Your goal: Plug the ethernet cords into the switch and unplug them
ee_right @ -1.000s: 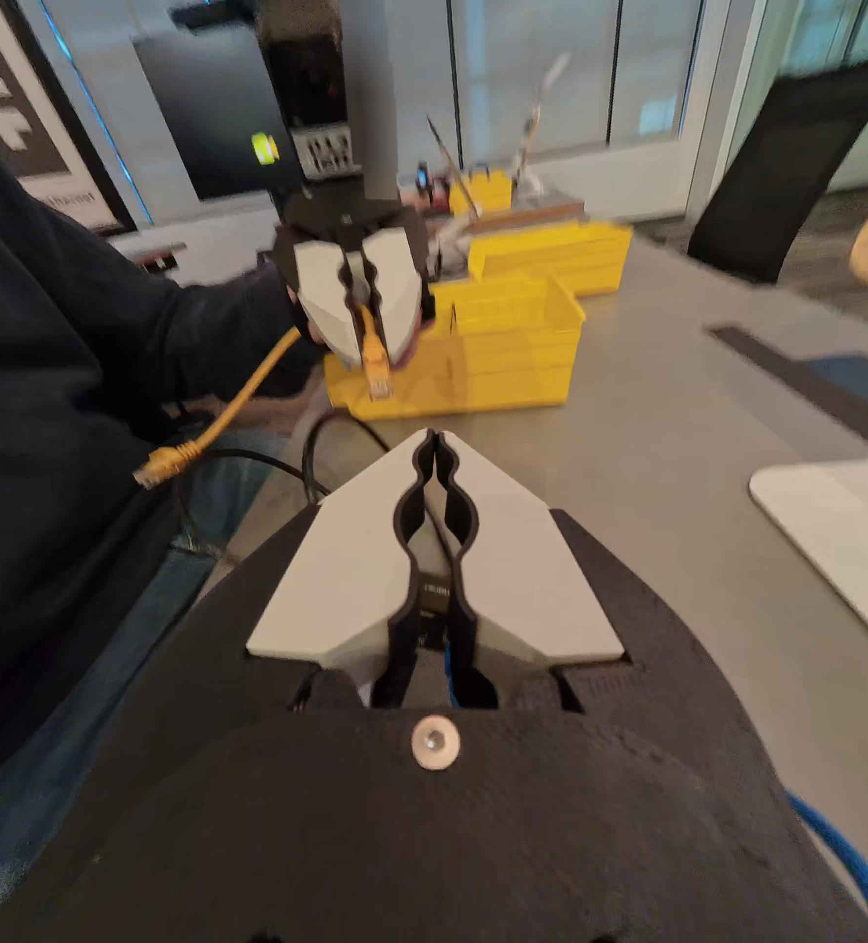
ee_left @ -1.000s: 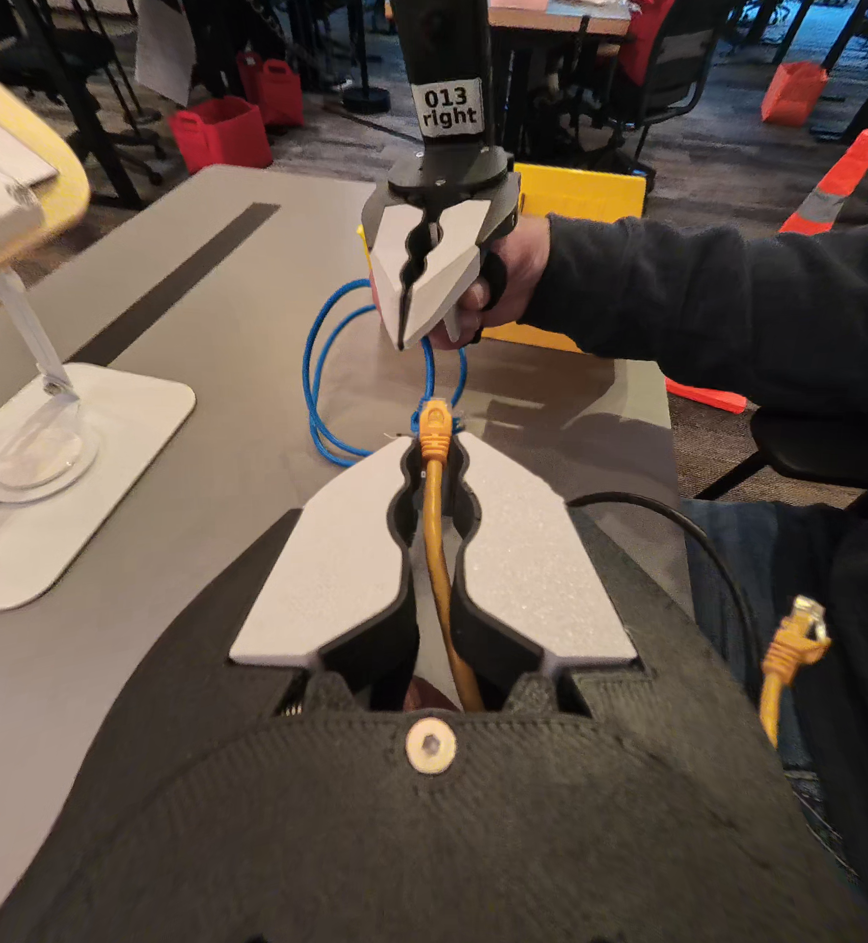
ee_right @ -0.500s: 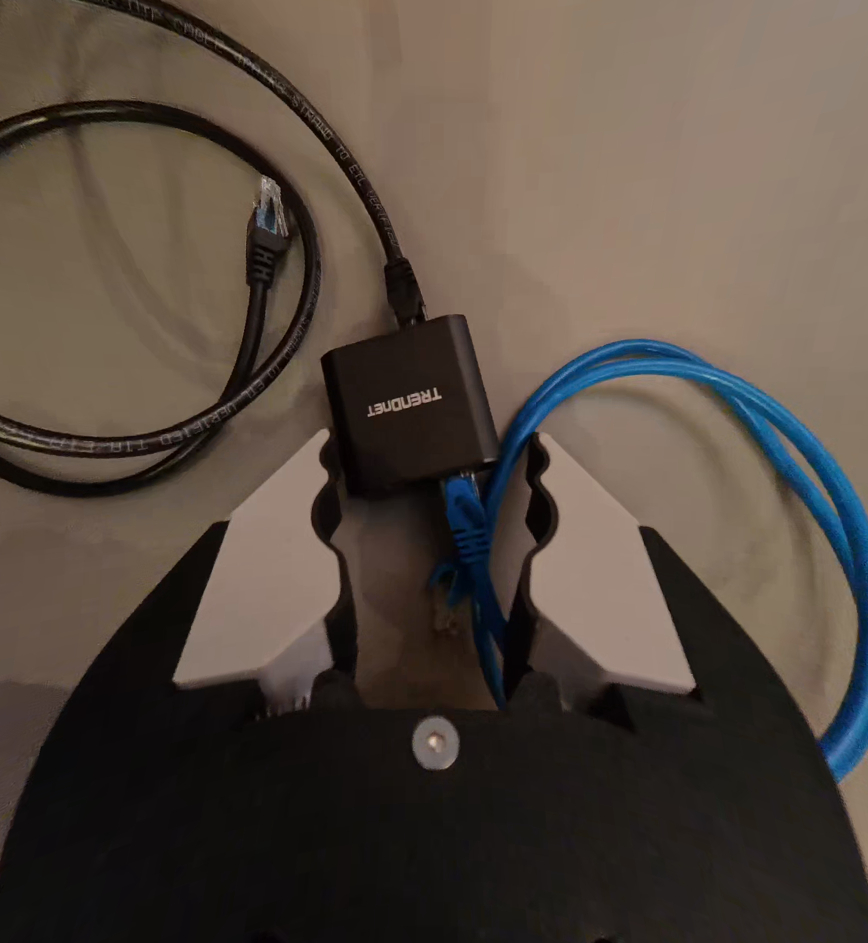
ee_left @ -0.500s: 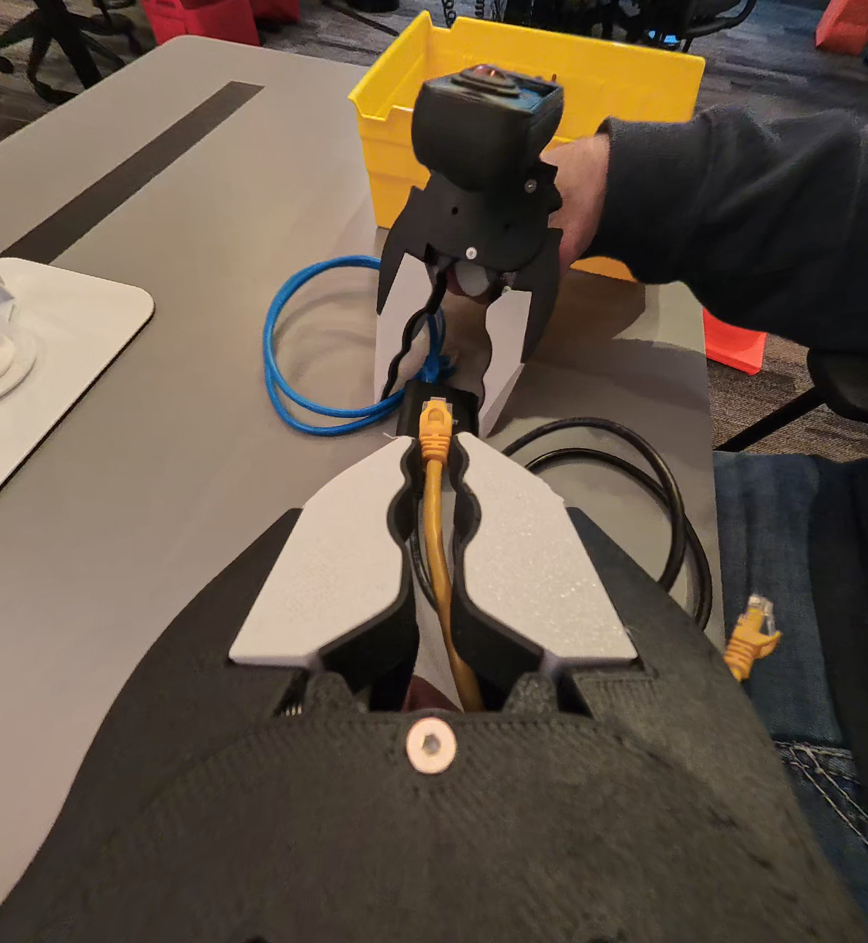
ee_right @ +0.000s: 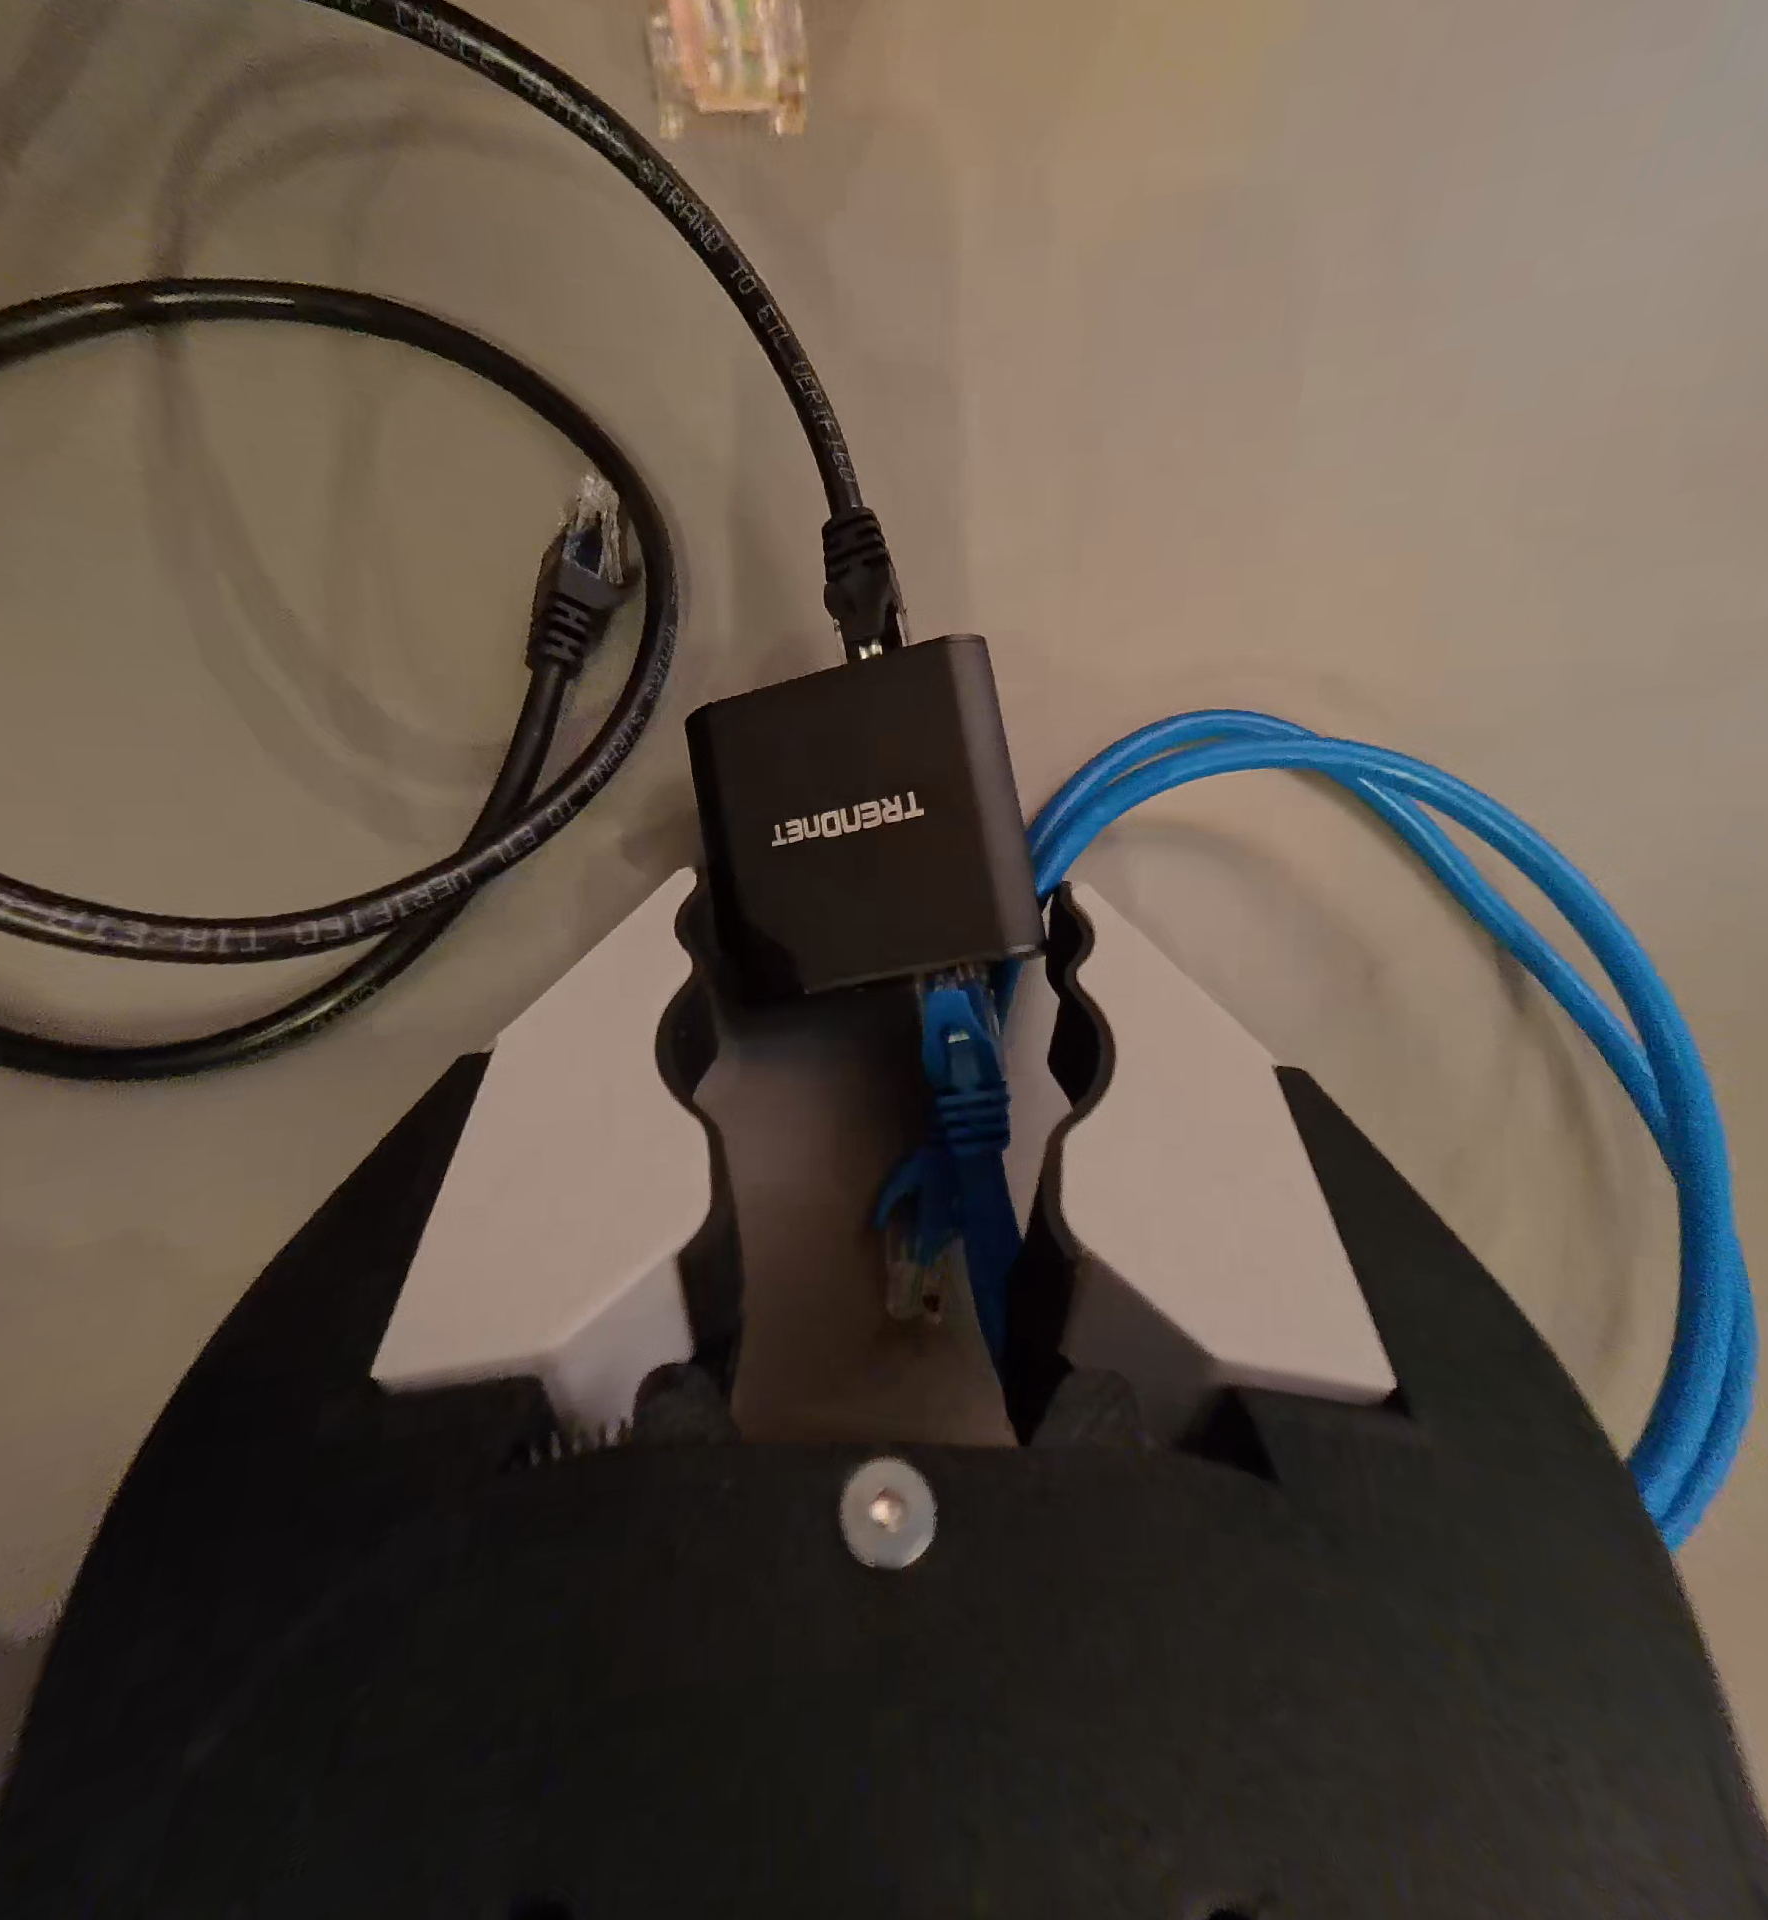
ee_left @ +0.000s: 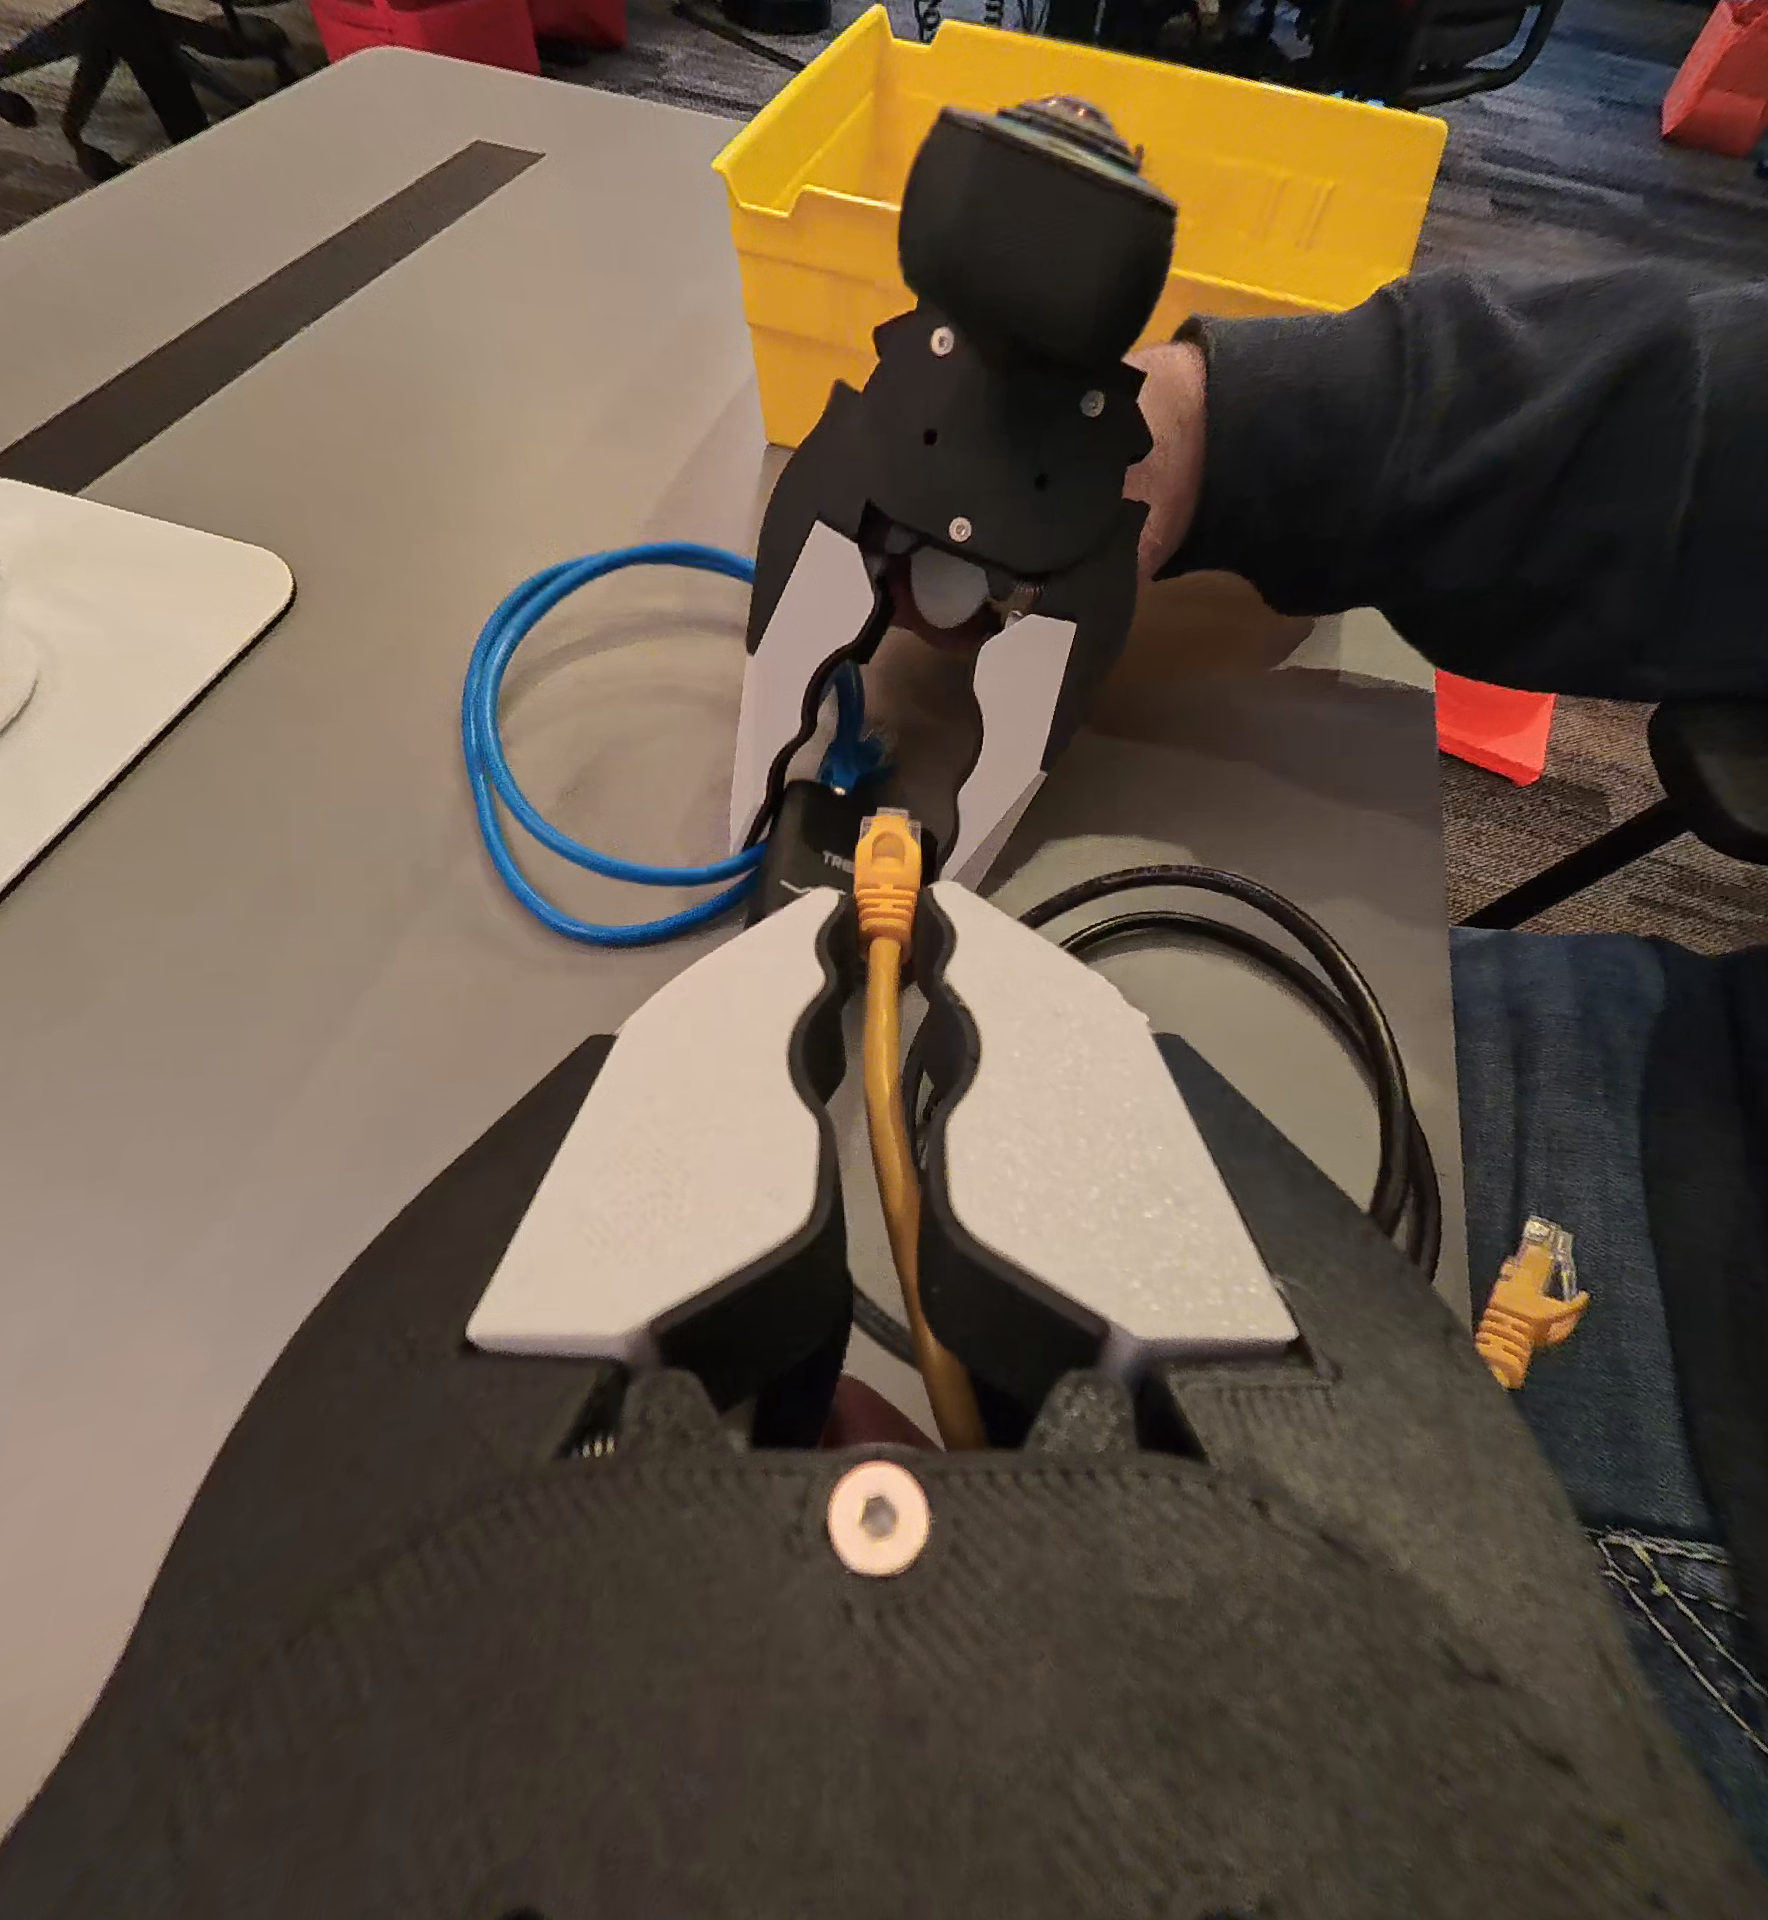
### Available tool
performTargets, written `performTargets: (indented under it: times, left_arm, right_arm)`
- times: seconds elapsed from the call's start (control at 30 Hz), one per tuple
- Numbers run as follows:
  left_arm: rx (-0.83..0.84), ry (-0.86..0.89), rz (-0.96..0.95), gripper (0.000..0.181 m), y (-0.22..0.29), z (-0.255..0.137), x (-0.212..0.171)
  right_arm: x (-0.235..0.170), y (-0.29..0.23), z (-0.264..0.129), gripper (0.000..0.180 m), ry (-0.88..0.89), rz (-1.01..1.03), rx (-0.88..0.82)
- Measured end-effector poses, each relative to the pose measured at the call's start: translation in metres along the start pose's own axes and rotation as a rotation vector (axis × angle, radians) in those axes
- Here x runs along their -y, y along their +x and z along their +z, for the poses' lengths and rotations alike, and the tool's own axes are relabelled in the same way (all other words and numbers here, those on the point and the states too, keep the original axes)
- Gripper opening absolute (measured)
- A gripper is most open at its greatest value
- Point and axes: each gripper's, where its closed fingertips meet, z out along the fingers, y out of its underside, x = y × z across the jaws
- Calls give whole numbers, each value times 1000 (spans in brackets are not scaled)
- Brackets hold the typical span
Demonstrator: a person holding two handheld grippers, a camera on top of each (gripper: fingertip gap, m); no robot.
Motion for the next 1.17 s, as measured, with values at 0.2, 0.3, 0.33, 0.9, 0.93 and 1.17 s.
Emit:
performTargets:
  times: [0.2,0.3,0.33,0.9,0.93,1.17]
  left_arm:
    - [19,6,-14,10,-3,-4,-2]
    - [25,8,-25,10,-4,-7,-4]
    - [29,7,-25,10,-5,-8,-4]
    - [75,38,108,10,-3,-16,38]
    - [78,38,107,10,-3,-17,38]
    - [77,63,96,10,-1,-20,47]
  right_arm:
    - [10,-3,3,62,55,112,84]
    - [27,0,-8,62,194,191,119]
    - [34,1,-14,62,255,221,130]
    - [88,5,-71,62,581,310,259]
    - [90,5,-72,62,593,315,265]
    - [98,8,-85,62,695,336,277]
